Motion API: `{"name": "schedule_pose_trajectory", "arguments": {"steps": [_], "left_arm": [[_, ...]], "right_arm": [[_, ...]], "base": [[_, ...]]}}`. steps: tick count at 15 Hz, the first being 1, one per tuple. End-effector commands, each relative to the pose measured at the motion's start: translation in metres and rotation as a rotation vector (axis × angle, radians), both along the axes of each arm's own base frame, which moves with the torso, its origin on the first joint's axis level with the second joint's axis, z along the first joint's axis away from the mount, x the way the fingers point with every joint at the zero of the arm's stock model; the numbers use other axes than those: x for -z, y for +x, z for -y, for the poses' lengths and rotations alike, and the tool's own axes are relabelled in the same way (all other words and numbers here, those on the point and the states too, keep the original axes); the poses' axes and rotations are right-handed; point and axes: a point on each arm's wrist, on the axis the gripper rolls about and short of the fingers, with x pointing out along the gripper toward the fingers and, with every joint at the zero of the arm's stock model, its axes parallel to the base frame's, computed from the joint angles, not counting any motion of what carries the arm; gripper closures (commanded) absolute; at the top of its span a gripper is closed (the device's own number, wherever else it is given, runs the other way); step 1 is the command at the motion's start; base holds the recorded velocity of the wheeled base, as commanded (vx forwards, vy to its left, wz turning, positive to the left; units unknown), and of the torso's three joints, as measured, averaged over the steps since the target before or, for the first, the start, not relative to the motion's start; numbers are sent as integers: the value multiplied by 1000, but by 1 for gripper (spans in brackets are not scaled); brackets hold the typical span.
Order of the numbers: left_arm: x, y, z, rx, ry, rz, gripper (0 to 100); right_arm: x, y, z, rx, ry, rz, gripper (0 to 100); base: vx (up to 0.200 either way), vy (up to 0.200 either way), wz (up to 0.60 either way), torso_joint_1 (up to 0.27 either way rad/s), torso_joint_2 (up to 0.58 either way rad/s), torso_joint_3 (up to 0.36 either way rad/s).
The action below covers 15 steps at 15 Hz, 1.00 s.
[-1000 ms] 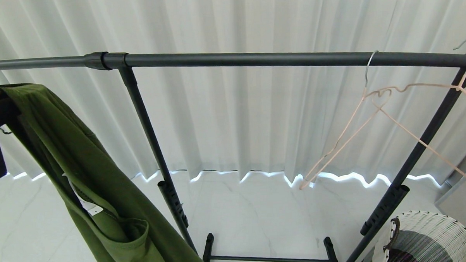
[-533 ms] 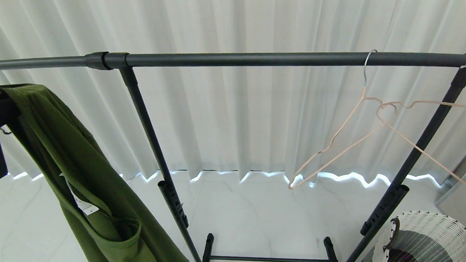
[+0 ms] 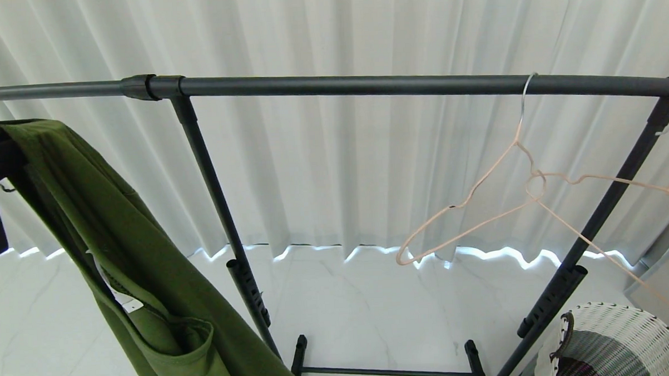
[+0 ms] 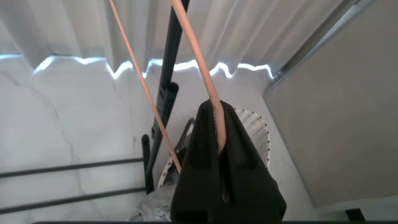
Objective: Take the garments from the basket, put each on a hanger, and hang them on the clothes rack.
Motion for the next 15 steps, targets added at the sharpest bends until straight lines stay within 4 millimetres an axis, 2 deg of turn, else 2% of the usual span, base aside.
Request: {"name": "schedule_pose_trajectory", "arguments": {"steps": [1, 6, 11, 15], "left_arm": [[0, 0, 0, 0, -2, 1, 100], [-1, -1, -1, 0, -5, 5, 100], [-2, -4, -4, 0, -12, 11, 100], [-2, -4, -4, 0, -13, 12, 100]], "right_arm": [[7, -1, 0, -1, -7, -26, 100], [11, 10, -2, 2, -17, -74, 100], [10, 43, -11, 23, 25, -112, 100], [12, 57, -15, 33, 36, -140, 100]], "base": [[0, 0, 0, 0, 0, 0], [0, 0, 0, 0, 0, 0], [0, 0, 0, 0, 0, 0], [0, 0, 0, 0, 0, 0]]}}
